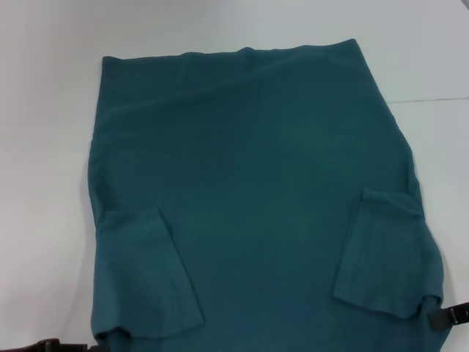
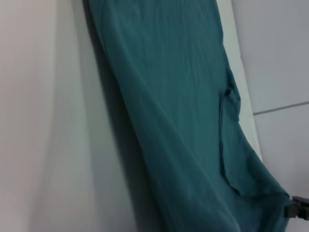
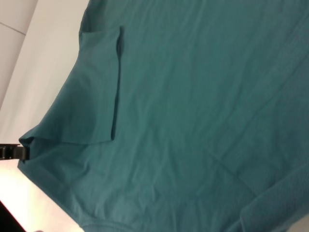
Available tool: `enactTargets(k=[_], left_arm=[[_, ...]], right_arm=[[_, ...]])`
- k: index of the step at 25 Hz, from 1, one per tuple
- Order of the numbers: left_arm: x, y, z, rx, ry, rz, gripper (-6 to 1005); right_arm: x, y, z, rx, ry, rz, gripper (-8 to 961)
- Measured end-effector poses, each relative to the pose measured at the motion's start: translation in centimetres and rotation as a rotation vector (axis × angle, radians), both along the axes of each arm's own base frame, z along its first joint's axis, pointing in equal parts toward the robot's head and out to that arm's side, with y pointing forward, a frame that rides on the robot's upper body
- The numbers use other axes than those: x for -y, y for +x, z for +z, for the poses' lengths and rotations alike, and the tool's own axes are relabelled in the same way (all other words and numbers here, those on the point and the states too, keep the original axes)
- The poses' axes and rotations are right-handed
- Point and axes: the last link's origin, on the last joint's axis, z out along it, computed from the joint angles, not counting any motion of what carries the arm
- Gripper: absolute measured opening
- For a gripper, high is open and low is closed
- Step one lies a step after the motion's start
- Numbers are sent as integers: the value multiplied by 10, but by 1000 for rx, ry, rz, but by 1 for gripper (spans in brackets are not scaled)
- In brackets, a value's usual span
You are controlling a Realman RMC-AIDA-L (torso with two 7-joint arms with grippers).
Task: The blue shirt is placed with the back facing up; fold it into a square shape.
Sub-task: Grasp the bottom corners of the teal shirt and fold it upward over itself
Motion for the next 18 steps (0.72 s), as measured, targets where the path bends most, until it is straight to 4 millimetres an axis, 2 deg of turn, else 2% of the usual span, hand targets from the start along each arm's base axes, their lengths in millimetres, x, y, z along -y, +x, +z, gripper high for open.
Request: enactTargets(k=[3, 7, 13, 18], left_arm=[[1, 3, 3, 15, -1, -28, 35], [-5, 11, 11, 43, -7, -74, 36], [-32, 28, 22, 58, -31, -73, 36], [-66, 36, 33, 20, -1, 16, 36]], right_arm=[[-2, -2, 3, -11, 5, 9, 96], [-7, -7, 18, -44, 46, 35, 100], [-25, -16, 45, -83, 160, 61, 106], [-49, -24, 62, -77, 262, 55, 112]])
